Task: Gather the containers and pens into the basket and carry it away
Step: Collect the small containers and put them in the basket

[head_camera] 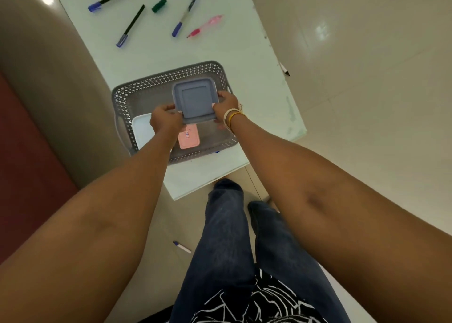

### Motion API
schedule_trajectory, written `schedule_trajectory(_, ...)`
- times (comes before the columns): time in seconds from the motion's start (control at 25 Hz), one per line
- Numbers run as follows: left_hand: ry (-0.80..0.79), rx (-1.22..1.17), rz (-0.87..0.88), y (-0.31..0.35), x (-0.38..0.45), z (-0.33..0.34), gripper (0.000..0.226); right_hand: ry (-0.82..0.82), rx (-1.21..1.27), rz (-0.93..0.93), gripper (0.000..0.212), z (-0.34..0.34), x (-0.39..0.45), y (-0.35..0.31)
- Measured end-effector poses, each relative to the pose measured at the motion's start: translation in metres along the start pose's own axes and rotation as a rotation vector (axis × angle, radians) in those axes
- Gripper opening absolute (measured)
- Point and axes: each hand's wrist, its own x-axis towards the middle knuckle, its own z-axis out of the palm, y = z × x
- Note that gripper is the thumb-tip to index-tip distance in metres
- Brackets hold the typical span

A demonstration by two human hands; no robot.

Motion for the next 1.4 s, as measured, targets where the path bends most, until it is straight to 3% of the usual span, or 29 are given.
schedule_trajectory(0.16,-0.021,0.056,-0.012,0.003,0.025,-0.018,0.042,0.01,-0.008,-0.014,0.046,0.033,0.024,-0.023)
schedule_trajectory(0.52,-0.038,0.362,0.299,-0.031,0.039,-0.054,0.047,0.089,-0.056,0.079,0.04,0.068,0.022,-0.054)
schedule_trajectory(0.64,-0.101,0.537,0.416,-0.047,0.038,-0.052,0.052,0.038,-0.115,0.098,0.032,0.069,0.025,-0.054)
schedule_trajectory(0.76,-0.159,0.684,0.404,-0.053,0.033,-0.048,0.056,0.099,-0.176,0.061,0.014,0.07,0.019,-0.055)
schedule_trajectory(0.84,-0.199,0.72,0.374,-0.052,0.029,-0.045,0.06,0.204,-0.005,0.065,0.023,0.068,0.018,-0.055)
schedule_trajectory(0.88,-0.21,0.728,0.36,-0.051,0.026,-0.044,0.06,0.14,0.031,0.093,0.025,0.064,0.02,-0.052)
schedule_trajectory(0.92,-0.212,0.736,0.344,-0.05,0.022,-0.043,0.06,-0.008,-0.168,0.053,0.028,0.064,0.023,-0.045)
schedule_trajectory(0.96,-0.204,0.74,0.338,-0.049,0.019,-0.041,0.059,-0.142,-0.546,-0.035,0.032,0.066,0.024,-0.039)
schedule_trajectory(1.0,-0.196,0.748,0.342,-0.048,0.014,-0.039,0.057,-0.158,-0.702,-0.119,0.036,0.062,0.02,-0.037)
schedule_trajectory(1.04,-0.186,0.76,0.36,-0.047,0.008,-0.037,0.056,-0.171,-0.645,-0.093,0.038,0.056,0.017,-0.038)
schedule_trajectory(1.12,-0.182,0.79,0.429,-0.044,-0.007,-0.031,0.05,-0.111,-0.245,0.025,0.041,0.026,0.011,-0.042)
schedule_trajectory(1.16,-0.188,0.808,0.443,-0.041,-0.015,-0.026,0.048,-0.078,-0.156,0.042,0.042,0.01,0.006,-0.038)
schedule_trajectory(1.4,-0.187,0.822,0.422,0.006,-0.077,0.063,0.048,0.058,-0.189,-0.146,0.034,-0.105,-0.002,0.009)
